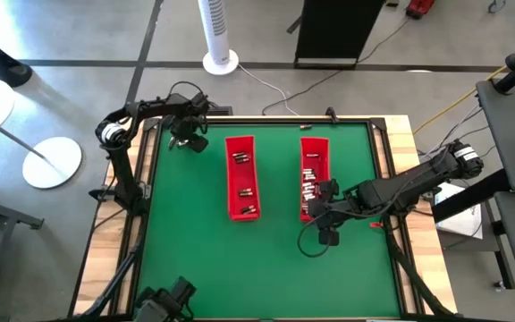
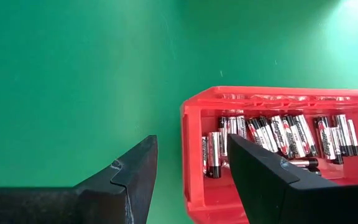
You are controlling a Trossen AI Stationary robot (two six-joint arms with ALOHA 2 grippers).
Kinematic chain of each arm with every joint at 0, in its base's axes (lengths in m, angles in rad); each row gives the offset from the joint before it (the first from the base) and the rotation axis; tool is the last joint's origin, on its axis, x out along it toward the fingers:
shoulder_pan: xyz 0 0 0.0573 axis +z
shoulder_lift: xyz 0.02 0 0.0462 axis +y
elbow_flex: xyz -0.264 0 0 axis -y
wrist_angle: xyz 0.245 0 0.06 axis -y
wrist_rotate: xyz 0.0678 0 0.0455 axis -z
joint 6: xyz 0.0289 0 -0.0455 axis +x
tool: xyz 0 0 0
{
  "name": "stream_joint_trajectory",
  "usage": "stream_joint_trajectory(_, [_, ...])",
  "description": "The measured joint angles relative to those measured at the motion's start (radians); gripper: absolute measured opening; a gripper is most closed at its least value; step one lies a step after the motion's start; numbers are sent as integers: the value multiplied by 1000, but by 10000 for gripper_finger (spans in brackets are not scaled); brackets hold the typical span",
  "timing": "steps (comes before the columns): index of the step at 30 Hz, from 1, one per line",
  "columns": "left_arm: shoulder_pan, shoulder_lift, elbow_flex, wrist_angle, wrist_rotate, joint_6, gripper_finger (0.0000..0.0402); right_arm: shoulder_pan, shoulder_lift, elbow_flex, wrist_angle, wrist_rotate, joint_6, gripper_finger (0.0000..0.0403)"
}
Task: Sort batteries
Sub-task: Put the silver battery into the right red bin
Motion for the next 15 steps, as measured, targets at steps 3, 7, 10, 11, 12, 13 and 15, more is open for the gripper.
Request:
stream_joint_trajectory(3, [0,-1,-3,-65,1,7,153,0,0,0,0,0,-1,187])
stream_joint_trajectory(7, [-1,-1,-12,-87,1,8,153,0,0,0,1,0,-2,187])
stream_joint_trajectory(10, [-8,-3,-16,-88,-1,11,153,0,0,0,1,4,-2,187])
stream_joint_trajectory(11, [-10,-3,-17,-87,-2,11,153,0,0,0,1,8,-2,187])
stream_joint_trajectory(12, [-12,-4,-19,-87,-2,14,153,0,0,0,1,11,-2,187])
stream_joint_trajectory(13, [-14,-4,-20,-87,-2,18,153,0,0,0,1,15,-1,187])
stream_joint_trajectory(15, [-19,-4,-23,-90,-1,30,153,0,0,0,0,16,1,187])
